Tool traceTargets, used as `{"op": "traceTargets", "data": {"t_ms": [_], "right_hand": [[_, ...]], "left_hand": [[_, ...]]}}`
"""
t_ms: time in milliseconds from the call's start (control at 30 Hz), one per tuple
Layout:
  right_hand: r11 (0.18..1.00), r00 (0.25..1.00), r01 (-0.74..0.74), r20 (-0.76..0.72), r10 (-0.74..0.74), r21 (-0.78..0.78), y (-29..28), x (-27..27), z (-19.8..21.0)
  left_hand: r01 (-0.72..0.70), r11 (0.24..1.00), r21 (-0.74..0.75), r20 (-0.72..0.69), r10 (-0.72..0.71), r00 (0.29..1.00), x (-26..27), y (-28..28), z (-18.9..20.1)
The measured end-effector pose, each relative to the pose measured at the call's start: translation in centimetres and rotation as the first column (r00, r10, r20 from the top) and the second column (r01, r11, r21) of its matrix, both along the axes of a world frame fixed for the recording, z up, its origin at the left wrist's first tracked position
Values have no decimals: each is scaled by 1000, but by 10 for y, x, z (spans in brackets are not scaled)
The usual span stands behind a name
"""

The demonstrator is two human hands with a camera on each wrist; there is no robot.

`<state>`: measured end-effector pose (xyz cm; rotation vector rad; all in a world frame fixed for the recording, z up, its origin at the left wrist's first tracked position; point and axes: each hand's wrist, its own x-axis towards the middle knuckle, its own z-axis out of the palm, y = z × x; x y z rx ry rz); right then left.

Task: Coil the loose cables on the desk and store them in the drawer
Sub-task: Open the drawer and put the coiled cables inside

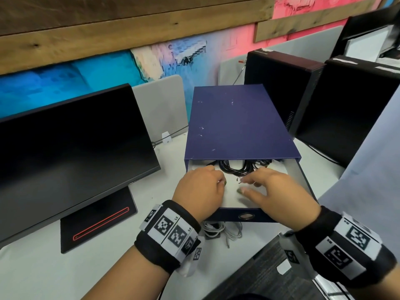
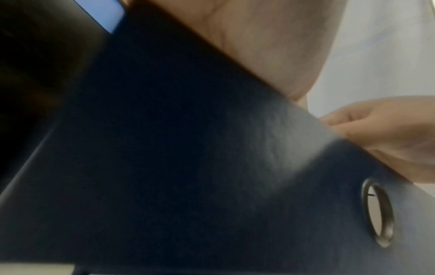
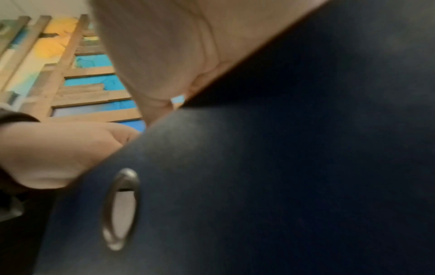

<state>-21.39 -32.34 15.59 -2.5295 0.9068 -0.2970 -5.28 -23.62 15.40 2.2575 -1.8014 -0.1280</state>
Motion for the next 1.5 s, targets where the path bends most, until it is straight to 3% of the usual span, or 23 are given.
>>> {"op": "traceTargets", "data": {"t_ms": [100, 167, 233, 400, 633, 767, 833, 933, 1000, 1100, 1167, 1500], "right_hand": [[978, 974, -210, -89, 211, 14, 13, -1, 2], [965, 959, -261, -124, 256, -23, 17, 2, 1], [965, 962, -255, -110, 248, -58, 18, 4, 0], [971, 985, -154, -109, 135, -184, 8, 16, -3], [951, 1000, 13, 9, -11, -310, -2, 44, -19], [853, 972, 85, 231, 42, -516, 13, 45, -30], [834, 951, 18, 267, 156, -552, 27, 44, -37], [861, 940, -198, 159, 303, -469, 42, 44, -71], [900, 953, -274, 33, 302, -338, 44, 46, -102], [973, 959, -218, -201, 200, -74, 44, 51, -139], [984, 926, -177, -340, 164, -7, 44, 54, -155], [969, 799, -234, -584, 146, -77, 48, 77, -178]], "left_hand": [[-32, 995, -99, -48, 28, 998, 12, 17, 0], [-68, 983, -171, -75, 56, 996, 21, 28, 0], [-106, 970, -218, -67, 94, 993, 28, 35, -2], [-139, 948, -285, -198, 84, 977, 37, 46, -9], [-39, 993, -109, -59, 33, 998, 40, 42, -23], [-22, 996, -83, 4, 22, 1000, 46, 39, -29], [-20, 995, -97, -5, 19, 1000, 46, 39, -31], [-15, 994, -110, -28, 12, 1000, 46, 39, -35], [-18, 993, -113, -60, 11, 998, 46, 40, -36], [-23, 994, -107, -98, 13, 995, 47, 41, -35], [-27, 995, -98, -110, 17, 994, 47, 42, -34], [-37, 995, -97, -176, 19, 984, 47, 42, -29]]}}
